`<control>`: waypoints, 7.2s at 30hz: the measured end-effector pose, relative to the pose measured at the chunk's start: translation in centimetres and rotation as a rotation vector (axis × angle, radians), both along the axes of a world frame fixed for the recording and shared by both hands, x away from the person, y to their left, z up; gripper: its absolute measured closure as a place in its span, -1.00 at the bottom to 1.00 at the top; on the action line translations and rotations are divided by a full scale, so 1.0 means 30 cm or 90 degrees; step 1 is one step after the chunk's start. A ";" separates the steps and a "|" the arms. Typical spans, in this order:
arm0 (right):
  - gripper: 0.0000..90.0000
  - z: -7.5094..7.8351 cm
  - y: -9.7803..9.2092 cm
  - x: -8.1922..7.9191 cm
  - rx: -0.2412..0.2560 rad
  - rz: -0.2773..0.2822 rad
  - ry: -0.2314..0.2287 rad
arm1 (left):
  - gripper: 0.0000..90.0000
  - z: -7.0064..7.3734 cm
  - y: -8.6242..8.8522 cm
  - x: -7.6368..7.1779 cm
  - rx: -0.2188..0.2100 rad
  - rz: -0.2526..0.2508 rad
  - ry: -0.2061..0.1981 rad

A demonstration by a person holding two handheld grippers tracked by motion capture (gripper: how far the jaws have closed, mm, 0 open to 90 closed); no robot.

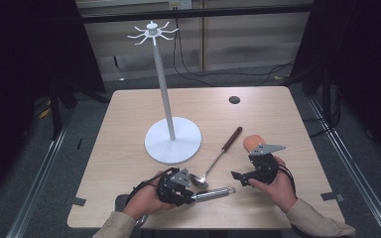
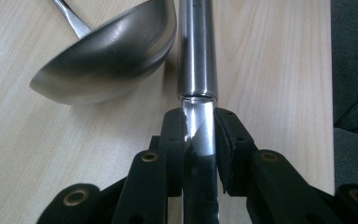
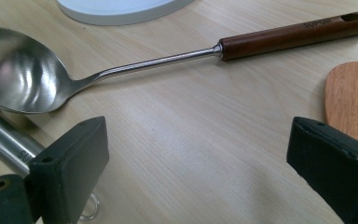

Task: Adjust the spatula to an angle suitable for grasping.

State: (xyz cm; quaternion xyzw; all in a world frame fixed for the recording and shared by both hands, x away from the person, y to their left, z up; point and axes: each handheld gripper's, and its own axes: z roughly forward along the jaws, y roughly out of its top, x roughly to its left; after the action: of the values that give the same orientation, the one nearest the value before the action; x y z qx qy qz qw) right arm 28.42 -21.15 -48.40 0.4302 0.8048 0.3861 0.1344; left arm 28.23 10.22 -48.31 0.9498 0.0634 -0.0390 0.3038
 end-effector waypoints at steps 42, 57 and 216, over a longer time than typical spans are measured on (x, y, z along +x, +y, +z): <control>-0.93 0.015 -0.035 0.011 0.045 -0.052 -0.017 | 0.68 0.232 0.125 0.087 -0.236 0.199 -0.101; -0.95 0.014 -0.032 0.012 0.042 -0.042 -0.012 | 0.68 0.290 0.159 0.092 -0.325 0.318 -0.178; -0.94 0.021 -0.021 0.011 0.040 -0.011 -0.017 | 0.63 0.475 0.133 0.219 -0.573 0.618 -0.370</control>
State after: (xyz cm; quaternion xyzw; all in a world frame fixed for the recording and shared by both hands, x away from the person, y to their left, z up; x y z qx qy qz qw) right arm 28.74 -21.78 -47.78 0.4357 0.7868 0.4159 0.1349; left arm 34.81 14.23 -34.06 0.5693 0.3725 0.3320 0.6534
